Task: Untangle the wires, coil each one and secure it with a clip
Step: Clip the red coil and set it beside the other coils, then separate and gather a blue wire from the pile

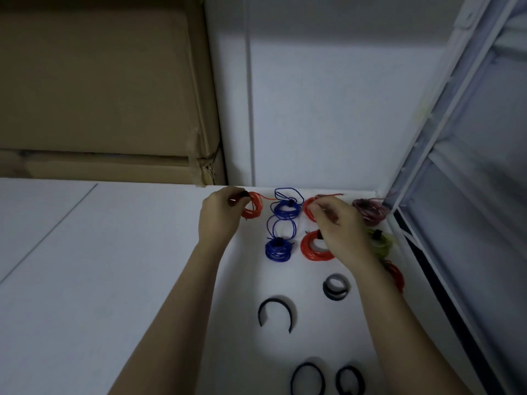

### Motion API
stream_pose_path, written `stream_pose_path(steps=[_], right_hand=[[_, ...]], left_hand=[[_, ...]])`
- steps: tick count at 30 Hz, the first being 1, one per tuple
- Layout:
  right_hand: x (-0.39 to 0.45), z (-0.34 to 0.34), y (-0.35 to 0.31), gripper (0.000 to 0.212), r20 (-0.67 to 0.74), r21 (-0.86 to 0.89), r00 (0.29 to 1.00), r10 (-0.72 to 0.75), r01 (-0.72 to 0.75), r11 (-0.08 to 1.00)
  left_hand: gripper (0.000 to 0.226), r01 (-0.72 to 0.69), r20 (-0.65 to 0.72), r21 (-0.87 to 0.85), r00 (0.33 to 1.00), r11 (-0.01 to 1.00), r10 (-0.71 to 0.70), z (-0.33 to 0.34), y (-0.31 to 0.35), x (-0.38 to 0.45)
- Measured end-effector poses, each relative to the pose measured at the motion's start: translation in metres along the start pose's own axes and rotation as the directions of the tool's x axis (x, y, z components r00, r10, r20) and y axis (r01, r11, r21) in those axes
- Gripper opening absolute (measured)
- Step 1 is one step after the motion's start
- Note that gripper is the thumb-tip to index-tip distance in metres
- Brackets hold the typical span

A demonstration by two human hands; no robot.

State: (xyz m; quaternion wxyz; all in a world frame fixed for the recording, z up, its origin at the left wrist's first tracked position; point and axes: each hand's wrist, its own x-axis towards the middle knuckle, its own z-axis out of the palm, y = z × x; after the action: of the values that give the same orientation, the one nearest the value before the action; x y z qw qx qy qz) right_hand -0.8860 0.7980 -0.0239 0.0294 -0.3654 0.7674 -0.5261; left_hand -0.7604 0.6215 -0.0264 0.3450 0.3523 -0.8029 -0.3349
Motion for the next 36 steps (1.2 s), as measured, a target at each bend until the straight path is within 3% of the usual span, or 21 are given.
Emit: stream_pose_path(steps=[9,12,17,21,25,27,32,36], right_hand=[[0.01,-0.01,0.007,0.013,0.068,-0.222,0.993,0.099,-0.082,0.972],[0.007,-0.017,0.007,0.014,0.08,-0.228,0.99,0.117,-0.096,0.969],[-0.001,-0.021,0.003,0.013,0.086,-0.21,0.991,0.099,-0.079,0.975],[-0.004,-0.02,0.0,0.012,0.134,-0.235,0.988,0.083,-0.05,0.971],[-0.009,-0.004,-0.017,0.013,0.098,-0.23,0.994,-0.043,0.065,0.971],[-0.011,0.012,-0.032,0.012,0.088,-0.207,0.991,-0.099,0.115,0.971],[-0.018,0.083,-0.087,0.014,0.194,-0.212,0.943,-0.269,0.308,0.927],[-0.035,0.163,-0.148,0.02,0.349,-0.207,0.846,-0.403,0.489,0.848]], left_hand=[[0.029,0.105,0.224,0.241,0.961,0.965,-0.161,0.025,-0.026,0.06],[0.035,0.121,0.241,0.26,0.953,0.958,-0.186,0.028,-0.027,0.061],[0.03,0.098,0.132,0.165,0.984,0.981,-0.12,0.025,-0.019,0.046],[0.021,-0.004,-0.008,0.192,1.0,0.981,0.006,0.008,-0.01,0.022],[0.011,-0.244,-0.158,0.283,0.942,0.928,0.296,-0.026,-0.012,-0.007],[0.012,-0.288,-0.172,0.35,0.916,0.891,0.363,-0.052,-0.017,-0.02],[0.018,-0.153,-0.183,0.554,0.937,0.818,0.299,-0.141,-0.046,-0.051],[0.022,0.043,-0.271,0.672,0.943,0.739,0.192,-0.232,-0.08,-0.077]])
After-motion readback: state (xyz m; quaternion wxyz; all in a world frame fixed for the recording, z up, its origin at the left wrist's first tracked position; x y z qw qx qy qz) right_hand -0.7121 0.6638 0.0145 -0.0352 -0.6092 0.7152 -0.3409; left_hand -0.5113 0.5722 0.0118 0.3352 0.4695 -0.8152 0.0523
